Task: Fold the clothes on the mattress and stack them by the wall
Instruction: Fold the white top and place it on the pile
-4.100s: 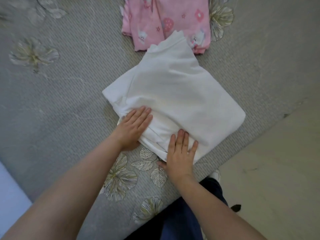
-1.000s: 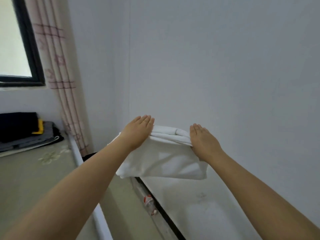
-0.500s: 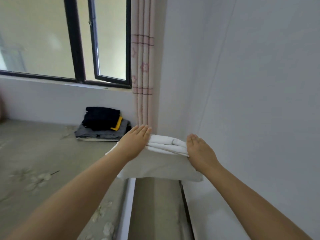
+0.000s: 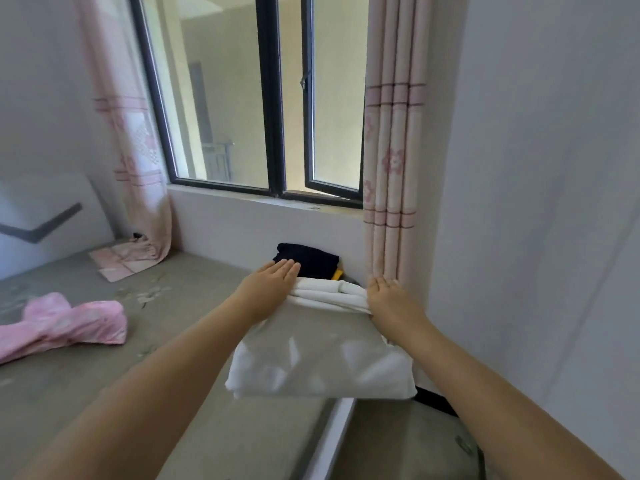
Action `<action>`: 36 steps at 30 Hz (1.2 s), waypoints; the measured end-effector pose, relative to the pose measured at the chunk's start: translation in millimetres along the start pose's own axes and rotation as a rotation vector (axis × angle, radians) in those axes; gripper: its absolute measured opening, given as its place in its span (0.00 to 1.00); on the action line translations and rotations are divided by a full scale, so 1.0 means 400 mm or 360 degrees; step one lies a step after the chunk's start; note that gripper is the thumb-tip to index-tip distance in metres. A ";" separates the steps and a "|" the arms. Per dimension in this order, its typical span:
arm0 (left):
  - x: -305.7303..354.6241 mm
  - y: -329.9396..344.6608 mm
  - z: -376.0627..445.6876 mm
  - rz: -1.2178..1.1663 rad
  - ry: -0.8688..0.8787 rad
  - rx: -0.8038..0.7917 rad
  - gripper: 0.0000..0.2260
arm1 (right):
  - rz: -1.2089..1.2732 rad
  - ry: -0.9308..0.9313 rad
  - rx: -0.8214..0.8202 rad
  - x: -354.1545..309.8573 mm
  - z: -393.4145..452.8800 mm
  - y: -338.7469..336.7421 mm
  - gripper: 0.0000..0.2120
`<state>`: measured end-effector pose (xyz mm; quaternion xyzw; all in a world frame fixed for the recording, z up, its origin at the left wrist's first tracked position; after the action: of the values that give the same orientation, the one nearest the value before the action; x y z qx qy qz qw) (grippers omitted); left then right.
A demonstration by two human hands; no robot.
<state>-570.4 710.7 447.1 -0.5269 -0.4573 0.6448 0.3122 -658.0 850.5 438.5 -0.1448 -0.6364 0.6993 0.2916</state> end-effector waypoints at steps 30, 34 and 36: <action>-0.710 0.496 1.405 -0.0295 -0.0320 -0.0155 0.26 | 0.0248 -0.0243 0.0007 0.191 1.604 0.406 0.15; -0.788 0.616 1.521 -0.0378 -0.0341 0.0085 0.27 | 0.0226 -0.0273 -0.0034 0.162 1.727 0.534 0.23; -0.760 0.784 1.517 -0.0353 -0.0323 -0.0177 0.31 | 0.0268 -0.0358 -0.0075 0.089 1.729 0.650 0.28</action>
<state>-1055.3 162.3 294.9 -0.4217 -0.5769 0.6300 0.3041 -1140.9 309.5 293.6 -0.1252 -0.6669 0.7180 0.1552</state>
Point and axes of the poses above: each hand's wrist, its own z-axis towards the middle knuckle, its own y-axis out of the palm, x = y × z, the point moved 8 cm from there along z, towards the middle knuckle, and after that the axes turned 7 degrees about -x, right-handed, at the moved point
